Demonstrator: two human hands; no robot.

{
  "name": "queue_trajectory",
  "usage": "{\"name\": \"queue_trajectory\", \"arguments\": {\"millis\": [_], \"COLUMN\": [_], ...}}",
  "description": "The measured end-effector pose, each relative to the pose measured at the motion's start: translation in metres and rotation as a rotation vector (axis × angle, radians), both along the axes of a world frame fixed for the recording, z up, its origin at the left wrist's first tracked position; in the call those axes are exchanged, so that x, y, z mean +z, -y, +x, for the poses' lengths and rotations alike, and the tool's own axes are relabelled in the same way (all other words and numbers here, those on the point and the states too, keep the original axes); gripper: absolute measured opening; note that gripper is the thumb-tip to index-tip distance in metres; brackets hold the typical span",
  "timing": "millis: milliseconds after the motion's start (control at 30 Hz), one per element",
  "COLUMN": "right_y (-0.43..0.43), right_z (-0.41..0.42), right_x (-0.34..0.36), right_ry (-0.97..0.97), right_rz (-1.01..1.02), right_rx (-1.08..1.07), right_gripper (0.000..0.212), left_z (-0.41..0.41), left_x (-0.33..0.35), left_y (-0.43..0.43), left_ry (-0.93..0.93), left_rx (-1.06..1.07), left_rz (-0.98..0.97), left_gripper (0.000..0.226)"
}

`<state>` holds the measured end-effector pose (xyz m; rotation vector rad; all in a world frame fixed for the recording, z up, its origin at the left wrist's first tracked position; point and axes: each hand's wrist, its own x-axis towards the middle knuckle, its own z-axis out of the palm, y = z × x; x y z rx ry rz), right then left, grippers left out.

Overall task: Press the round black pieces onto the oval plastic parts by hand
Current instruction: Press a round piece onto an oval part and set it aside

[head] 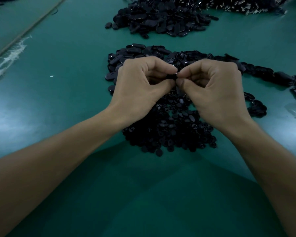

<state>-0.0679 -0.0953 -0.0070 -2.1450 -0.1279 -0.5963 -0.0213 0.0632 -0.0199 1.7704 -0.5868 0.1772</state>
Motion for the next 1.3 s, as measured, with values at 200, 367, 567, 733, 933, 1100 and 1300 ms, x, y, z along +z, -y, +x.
{"name": "queue_trajectory", "arguments": {"millis": [200, 367, 567, 733, 933, 1100, 1300], "right_y": [-0.003, 0.000, 0.006, 0.013, 0.020, 0.022, 0.018], "right_z": [0.000, -0.002, 0.000, 0.003, 0.004, 0.003, 0.004], "right_x": [-0.002, 0.000, 0.002, -0.001, 0.000, 0.001, -0.001], "right_ry": [-0.037, -0.074, -0.187, -0.099, -0.186, -0.202, -0.175], "right_rz": [0.049, 0.036, -0.034, -0.092, -0.013, 0.081, 0.033], "right_rx": [0.051, 0.096, 0.186, 0.071, 0.173, 0.178, 0.141], "right_gripper": [0.019, 0.024, 0.021, 0.018, 0.010, 0.008, 0.011], "left_z": [0.004, 0.004, 0.006, 0.004, 0.007, 0.009, 0.010], "left_x": [-0.001, -0.003, -0.007, -0.003, -0.002, -0.001, -0.003], "left_y": [-0.002, -0.003, -0.005, -0.004, -0.006, -0.006, -0.006], "left_ry": [0.069, 0.092, 0.156, 0.107, -0.098, -0.140, -0.134], "left_rx": [0.039, 0.024, 0.067, -0.016, -0.135, -0.137, -0.114], "left_rz": [0.050, 0.098, 0.221, 0.192, 0.028, -0.018, 0.024], "left_gripper": [0.019, 0.020, 0.020, 0.024, 0.029, 0.026, 0.021]}}
